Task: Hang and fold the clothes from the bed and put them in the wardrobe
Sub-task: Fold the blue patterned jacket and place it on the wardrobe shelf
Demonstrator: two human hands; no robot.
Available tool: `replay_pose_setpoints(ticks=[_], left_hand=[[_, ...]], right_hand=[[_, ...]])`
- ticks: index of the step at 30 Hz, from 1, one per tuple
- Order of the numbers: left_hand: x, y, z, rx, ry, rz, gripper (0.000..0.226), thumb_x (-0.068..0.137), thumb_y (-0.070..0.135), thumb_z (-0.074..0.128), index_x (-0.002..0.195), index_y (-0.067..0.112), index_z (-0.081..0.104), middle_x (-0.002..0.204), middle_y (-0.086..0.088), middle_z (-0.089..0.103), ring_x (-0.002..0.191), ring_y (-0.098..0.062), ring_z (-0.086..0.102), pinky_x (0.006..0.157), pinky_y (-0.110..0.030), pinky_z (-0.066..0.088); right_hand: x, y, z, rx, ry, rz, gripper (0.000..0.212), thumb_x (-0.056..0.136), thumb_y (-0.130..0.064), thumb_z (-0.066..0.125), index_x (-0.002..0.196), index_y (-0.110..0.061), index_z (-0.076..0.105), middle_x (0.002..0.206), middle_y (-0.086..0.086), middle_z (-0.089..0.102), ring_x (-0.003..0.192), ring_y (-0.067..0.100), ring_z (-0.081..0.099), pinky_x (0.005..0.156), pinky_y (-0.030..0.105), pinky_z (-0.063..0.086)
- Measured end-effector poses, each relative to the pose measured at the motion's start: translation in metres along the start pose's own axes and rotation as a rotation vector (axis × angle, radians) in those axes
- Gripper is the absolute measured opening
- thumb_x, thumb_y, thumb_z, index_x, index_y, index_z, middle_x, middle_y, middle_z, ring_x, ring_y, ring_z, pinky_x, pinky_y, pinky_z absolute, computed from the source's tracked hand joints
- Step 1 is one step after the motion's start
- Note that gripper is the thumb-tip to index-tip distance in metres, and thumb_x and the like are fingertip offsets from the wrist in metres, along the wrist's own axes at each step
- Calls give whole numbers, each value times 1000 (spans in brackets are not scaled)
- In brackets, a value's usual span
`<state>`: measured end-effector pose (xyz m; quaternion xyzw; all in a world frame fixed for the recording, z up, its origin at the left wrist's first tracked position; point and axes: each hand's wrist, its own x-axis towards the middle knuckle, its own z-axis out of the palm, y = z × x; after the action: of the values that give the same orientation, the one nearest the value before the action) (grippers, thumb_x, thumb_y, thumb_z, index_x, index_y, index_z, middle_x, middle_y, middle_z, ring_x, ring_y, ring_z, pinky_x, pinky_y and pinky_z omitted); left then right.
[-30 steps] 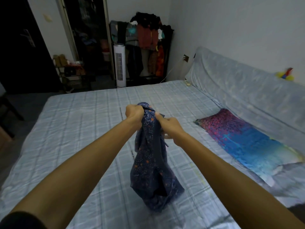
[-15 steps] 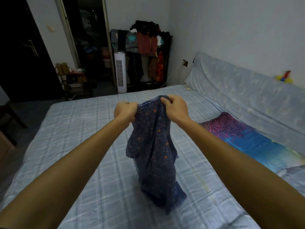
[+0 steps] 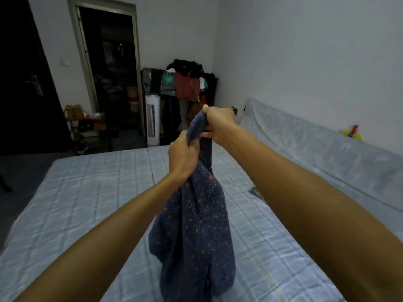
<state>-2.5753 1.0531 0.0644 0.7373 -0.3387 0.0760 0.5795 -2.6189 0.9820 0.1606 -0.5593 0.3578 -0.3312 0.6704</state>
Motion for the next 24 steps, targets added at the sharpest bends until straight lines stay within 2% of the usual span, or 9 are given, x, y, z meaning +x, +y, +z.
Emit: replay_pose_setpoints(ticks=[4, 6, 9, 11, 14, 16, 19, 22, 24], left_hand=[[47, 0, -36, -9, -250, 118, 21, 89, -3, 49, 79, 11, 62, 70, -1, 58, 63, -13, 52, 61, -29, 37], [67, 2, -52, 4, -338, 139, 25, 91, -3, 49, 82, 14, 64, 74, -1, 60, 69, -11, 55, 64, -28, 41], [79, 6, -64, 24, -458, 151, 27, 92, -4, 49, 108, 8, 67, 88, 1, 63, 84, -11, 60, 66, -15, 44], [78, 7, -64, 32, -456, 145, 25, 93, -2, 50, 108, 9, 67, 86, 2, 63, 83, -11, 60, 65, -15, 44], [78, 10, -61, 61, -275, 132, 14, 94, 4, 51, 99, 11, 62, 94, -4, 62, 89, -16, 59, 67, -22, 44], [77, 15, -61, 141, -191, 132, 3, 93, 10, 55, 96, 10, 56, 94, -5, 59, 86, -16, 55, 66, -25, 41], [76, 21, -61, 249, -152, 115, 10, 91, 15, 59, 91, 9, 51, 87, -6, 58, 77, -16, 54, 59, -29, 42], [71, 34, -69, 294, -32, 109, 11, 86, 11, 66, 80, 11, 56, 76, -2, 60, 73, -15, 57, 64, -32, 46], [63, 41, -78, 338, 47, 112, 8, 81, 7, 71, 77, 11, 65, 72, 0, 65, 68, -9, 58, 61, -22, 44]], right_hand=[[6, 4, -25, -313, 19, -170, 38, 90, -43, 59, 77, -9, 65, 76, 8, 70, 69, 25, 70, 61, 35, 59], [7, 21, -41, -357, 61, -227, 43, 94, -41, 52, 68, -8, 61, 64, 7, 63, 62, 25, 65, 54, 31, 55], [19, 50, -49, -494, -48, -323, 14, 95, -20, 51, 90, -13, 63, 80, 8, 61, 77, 26, 58, 63, 38, 53], [25, 67, -48, -619, -319, -283, 35, 93, -6, 53, 125, -21, 55, 110, 7, 60, 99, 25, 57, 79, 42, 52], [18, 85, -38, -644, -677, -323, 55, 90, -7, 62, 136, -30, 45, 124, -9, 54, 106, 3, 52, 83, 17, 47], [22, 99, -29, -630, -609, -524, 41, 90, -16, 63, 127, -31, 52, 113, -17, 60, 95, -7, 56, 79, 13, 49], [32, 107, -23, -546, -295, -674, 21, 92, -22, 57, 112, -26, 65, 93, -6, 69, 78, 9, 63, 71, 39, 54], [45, 91, -30, -503, -233, -734, 17, 94, -19, 54, 93, -20, 70, 85, -3, 68, 78, 15, 62, 64, 31, 44], [53, 70, -36, -379, -177, -747, 18, 94, -13, 53, 95, -14, 70, 91, 2, 66, 86, 19, 61, 70, 25, 40]])
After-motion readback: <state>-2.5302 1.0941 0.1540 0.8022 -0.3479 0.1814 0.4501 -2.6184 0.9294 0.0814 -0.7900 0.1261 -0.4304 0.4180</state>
